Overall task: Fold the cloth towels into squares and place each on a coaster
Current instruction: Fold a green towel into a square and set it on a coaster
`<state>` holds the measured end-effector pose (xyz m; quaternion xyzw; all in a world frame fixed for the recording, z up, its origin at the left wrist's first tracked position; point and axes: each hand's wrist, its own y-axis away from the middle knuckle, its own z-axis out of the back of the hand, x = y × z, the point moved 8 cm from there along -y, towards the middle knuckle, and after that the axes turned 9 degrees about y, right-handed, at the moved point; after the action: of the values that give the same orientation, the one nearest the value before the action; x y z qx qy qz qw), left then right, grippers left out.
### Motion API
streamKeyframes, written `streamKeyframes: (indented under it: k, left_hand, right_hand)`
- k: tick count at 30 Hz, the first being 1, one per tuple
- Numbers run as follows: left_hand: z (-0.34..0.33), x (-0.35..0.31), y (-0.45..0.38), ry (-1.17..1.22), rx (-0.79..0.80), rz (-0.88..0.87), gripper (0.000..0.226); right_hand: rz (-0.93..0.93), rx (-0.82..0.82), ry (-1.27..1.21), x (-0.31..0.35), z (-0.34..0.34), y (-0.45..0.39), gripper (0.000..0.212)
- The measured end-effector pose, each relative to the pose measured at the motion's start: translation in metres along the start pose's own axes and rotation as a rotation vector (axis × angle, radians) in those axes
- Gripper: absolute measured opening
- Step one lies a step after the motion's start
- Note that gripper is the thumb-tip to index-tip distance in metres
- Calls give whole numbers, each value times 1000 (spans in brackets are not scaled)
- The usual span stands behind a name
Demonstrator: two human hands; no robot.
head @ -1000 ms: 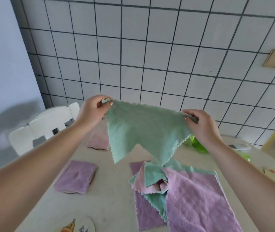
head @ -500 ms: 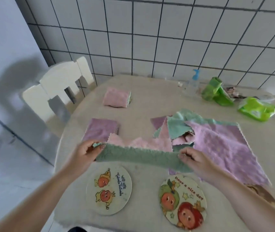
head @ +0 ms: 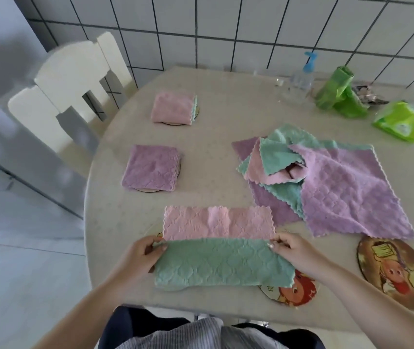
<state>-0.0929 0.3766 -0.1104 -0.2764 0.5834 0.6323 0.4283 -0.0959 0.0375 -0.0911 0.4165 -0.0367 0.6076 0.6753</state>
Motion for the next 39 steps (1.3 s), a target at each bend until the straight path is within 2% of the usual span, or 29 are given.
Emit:
streamKeyframes:
  k: [4, 9, 18, 23, 26, 28, 29, 31, 32, 34, 37, 39]
  left_hand:
    - [1, -9, -36, -43, -67, -51, 25]
    - [-5, -25, -65, -152, -113, -85, 14]
    - [-5, -30, -86, -377, -183, 6, 23]
    - [-3, -30, -93, -388, -188, 33, 27]
    - [-2, -30, -94, -388, -188, 47, 20]
    - [1, -34, -91, -400, -230, 42, 25]
    - [3, -39, -87, -436, -277, 5, 31]
    - [-4, -65, -75, -599, -351, -243, 37]
    - [-18, -81, -68, -678, -336, -413, 37]
    - [-63, -98, -55, -807, -153, -656, 38]
    - [-132, -75, -48, -1086, 182, -730, 54]
    - [-146, -50, -51, -1240, 246, -691, 64]
  right_hand:
    - [-28, -49, 58, 0, 11, -20, 10]
    - [-58, -148, 141, 0, 27, -42, 16]
    - [-62, -189, 213, 6, 37, -62, 14]
    - [-54, -198, 298, 8, 39, -70, 14]
    - [-32, -206, 374, 13, 40, -71, 14]
    - [-13, -217, 399, 18, 42, -71, 15]
    - [-2, -227, 398, 20, 43, -71, 16]
    - [15, -250, 373, 22, 45, -72, 17]
    - [22, -253, 366, 22, 45, -72, 18]
    - [38, -252, 374, 23, 44, -74, 19]
    - [55, -249, 402, 24, 43, -78, 18]
    - [42, -221, 450, 21, 41, -82, 17]
